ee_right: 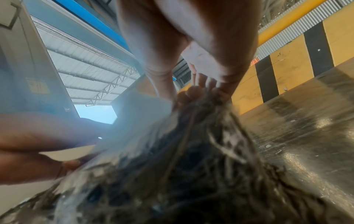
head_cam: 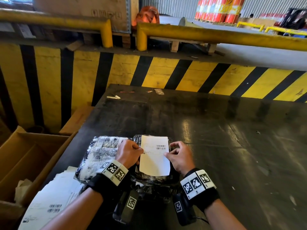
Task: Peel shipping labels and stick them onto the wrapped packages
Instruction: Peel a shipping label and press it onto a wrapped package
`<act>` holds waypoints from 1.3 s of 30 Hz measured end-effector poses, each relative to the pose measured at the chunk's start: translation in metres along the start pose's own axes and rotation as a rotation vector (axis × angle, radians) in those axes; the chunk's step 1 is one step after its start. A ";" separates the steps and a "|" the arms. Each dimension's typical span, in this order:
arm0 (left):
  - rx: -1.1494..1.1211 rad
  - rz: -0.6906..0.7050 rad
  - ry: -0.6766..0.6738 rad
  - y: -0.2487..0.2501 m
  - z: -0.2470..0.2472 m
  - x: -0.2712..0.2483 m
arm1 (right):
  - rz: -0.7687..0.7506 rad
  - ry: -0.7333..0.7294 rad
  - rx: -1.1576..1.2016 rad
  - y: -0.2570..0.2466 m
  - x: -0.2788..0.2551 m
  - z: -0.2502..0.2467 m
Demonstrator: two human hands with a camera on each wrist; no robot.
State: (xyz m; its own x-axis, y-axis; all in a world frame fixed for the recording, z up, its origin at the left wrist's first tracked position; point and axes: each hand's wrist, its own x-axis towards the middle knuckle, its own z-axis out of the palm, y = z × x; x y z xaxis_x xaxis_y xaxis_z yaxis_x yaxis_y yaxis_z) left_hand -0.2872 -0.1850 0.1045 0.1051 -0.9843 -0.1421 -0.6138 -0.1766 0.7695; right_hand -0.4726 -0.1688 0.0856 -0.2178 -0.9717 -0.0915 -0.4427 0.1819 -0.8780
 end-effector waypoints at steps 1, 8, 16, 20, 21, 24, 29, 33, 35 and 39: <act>0.010 -0.002 -0.001 0.000 0.000 0.000 | 0.002 0.006 -0.010 0.000 0.001 0.000; 0.175 -0.031 0.025 0.010 0.003 0.005 | 0.037 -0.003 -0.147 -0.004 0.007 0.002; 0.313 0.028 0.030 0.003 0.004 0.006 | 0.020 -0.033 -0.215 0.011 0.001 -0.015; 0.385 0.242 0.055 -0.006 0.005 -0.005 | -0.081 -0.051 -0.262 0.015 -0.011 -0.018; 0.439 0.360 0.058 -0.008 0.005 -0.009 | -0.133 -0.046 -0.304 0.016 -0.014 -0.019; 0.563 0.644 -0.024 -0.020 0.012 -0.018 | -0.381 -0.035 -0.506 0.017 -0.019 -0.020; 0.670 0.820 -0.132 -0.041 0.017 -0.022 | -0.630 -0.293 -0.827 0.012 -0.024 -0.015; 0.696 0.824 -0.142 -0.046 0.016 -0.022 | -0.601 -0.370 -0.994 0.002 -0.016 -0.014; 0.688 0.812 -0.145 -0.047 0.017 -0.022 | -0.576 -0.367 -1.076 0.000 -0.007 -0.013; 0.697 0.821 -0.151 -0.051 0.016 -0.020 | -0.515 -0.354 -1.127 -0.005 0.008 -0.013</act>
State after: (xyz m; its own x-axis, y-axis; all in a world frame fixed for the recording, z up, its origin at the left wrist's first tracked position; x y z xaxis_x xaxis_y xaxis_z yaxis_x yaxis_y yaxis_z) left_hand -0.2710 -0.1562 0.0582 -0.6081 -0.7810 0.1422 -0.7669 0.6243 0.1489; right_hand -0.4834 -0.1756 0.0954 0.3608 -0.9231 -0.1333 -0.9306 -0.3658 0.0140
